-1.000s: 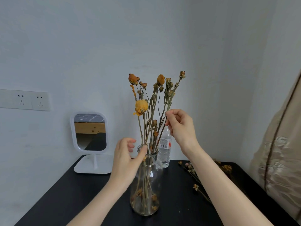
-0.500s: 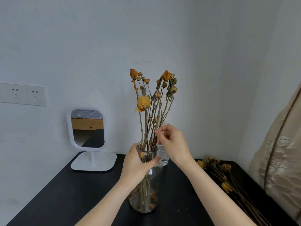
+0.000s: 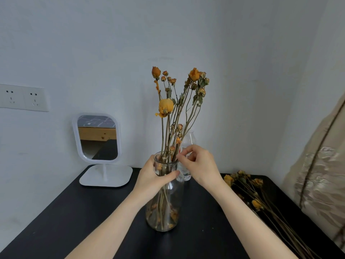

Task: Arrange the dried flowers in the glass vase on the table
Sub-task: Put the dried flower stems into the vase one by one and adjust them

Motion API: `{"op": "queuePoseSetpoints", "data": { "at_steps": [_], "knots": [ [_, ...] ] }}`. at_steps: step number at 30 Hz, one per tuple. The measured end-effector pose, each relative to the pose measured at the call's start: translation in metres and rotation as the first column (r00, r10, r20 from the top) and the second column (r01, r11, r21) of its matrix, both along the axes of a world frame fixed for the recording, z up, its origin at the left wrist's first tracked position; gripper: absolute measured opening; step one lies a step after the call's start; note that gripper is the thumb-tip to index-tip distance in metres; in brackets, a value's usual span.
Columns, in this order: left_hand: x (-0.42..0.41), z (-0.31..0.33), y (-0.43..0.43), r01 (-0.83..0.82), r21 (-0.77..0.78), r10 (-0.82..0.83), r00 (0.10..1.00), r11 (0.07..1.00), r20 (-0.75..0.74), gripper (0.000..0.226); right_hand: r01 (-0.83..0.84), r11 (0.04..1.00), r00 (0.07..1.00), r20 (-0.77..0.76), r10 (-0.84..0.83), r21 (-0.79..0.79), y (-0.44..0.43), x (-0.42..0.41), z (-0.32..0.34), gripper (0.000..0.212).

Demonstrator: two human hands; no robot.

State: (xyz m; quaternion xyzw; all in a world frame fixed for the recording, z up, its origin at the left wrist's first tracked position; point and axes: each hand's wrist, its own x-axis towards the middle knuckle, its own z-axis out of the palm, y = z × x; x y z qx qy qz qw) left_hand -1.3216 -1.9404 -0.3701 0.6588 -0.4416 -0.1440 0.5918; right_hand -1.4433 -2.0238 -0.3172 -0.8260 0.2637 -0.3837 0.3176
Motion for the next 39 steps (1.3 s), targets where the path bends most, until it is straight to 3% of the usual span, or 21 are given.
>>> {"op": "queuePoseSetpoints", "data": {
  "at_steps": [9, 14, 17, 20, 24, 28, 34, 37, 39],
  "knots": [
    [-0.003, -0.001, 0.004, -0.029, 0.008, 0.029, 1.000, 1.000, -0.007, 0.060, -0.017, 0.995, 0.999, -0.046, 0.022, 0.097, -0.002, -0.028, -0.017, 0.006],
    [-0.032, -0.015, 0.025, -0.306, -0.081, 0.301, 0.952, 0.949, -0.061, 0.095, 0.037, 0.987, 0.992, -0.123, -0.018, 0.156, -0.009, -0.055, -0.038, 0.007],
    [-0.062, -0.030, 0.040, -0.415, -0.156, 0.412, 0.910, 0.896, -0.053, 0.078, 0.084, 0.980, 0.984, -0.170, -0.053, 0.180, -0.019, -0.072, -0.046, 0.007],
    [-0.096, -0.051, 0.047, -0.365, -0.162, 0.354, 0.930, 0.917, -0.095, 0.055, 0.163, 0.969, 0.968, -0.218, -0.121, 0.184, -0.029, -0.094, -0.053, 0.006],
    [-0.138, -0.070, 0.031, -0.046, -0.001, 0.046, 0.992, 0.999, -0.114, 0.031, 0.307, 0.926, 0.930, -0.275, -0.243, 0.221, -0.045, -0.129, -0.067, 0.008],
    [-0.162, -0.070, -0.011, 0.155, 0.214, -0.141, 0.987, 0.964, -0.081, 0.011, 0.430, 0.868, 0.874, -0.357, -0.330, 0.248, -0.063, -0.165, -0.076, 0.009],
    [-0.179, -0.067, -0.067, 0.123, 0.499, -0.125, 0.992, 0.858, -0.030, 0.010, 0.444, 0.869, 0.787, -0.558, -0.262, 0.218, -0.075, -0.192, -0.088, 0.006],
    [-0.181, -0.071, -0.081, 0.096, 0.560, -0.106, 0.994, 0.823, -0.014, 0.020, 0.396, 0.898, 0.753, -0.628, -0.197, 0.193, -0.072, -0.191, -0.094, 0.010],
    [-0.182, -0.075, -0.087, 0.087, 0.574, -0.094, 0.995, 0.814, -0.018, 0.012, 0.369, 0.915, 0.720, -0.672, -0.170, 0.164, -0.069, -0.187, -0.099, 0.015]
  ]
}}
